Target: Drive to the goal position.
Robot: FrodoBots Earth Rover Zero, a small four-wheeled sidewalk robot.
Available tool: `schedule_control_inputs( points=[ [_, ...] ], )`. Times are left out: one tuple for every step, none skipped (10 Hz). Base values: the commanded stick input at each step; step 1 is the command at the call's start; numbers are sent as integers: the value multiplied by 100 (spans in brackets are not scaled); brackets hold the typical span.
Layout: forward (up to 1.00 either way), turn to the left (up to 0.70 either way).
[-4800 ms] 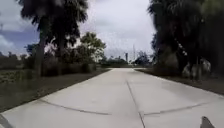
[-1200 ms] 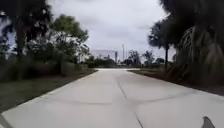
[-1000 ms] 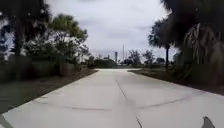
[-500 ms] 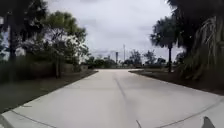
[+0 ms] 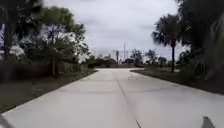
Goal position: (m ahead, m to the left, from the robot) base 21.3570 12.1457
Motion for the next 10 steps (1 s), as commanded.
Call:
schedule_control_inputs(
  points=[
    [85,0],
    [85,0],
    [85,0],
    [85,0],
    [85,0],
    [85,0],
    [85,0],
    [85,0],
    [85,0],
    [85,0]
  ],
)
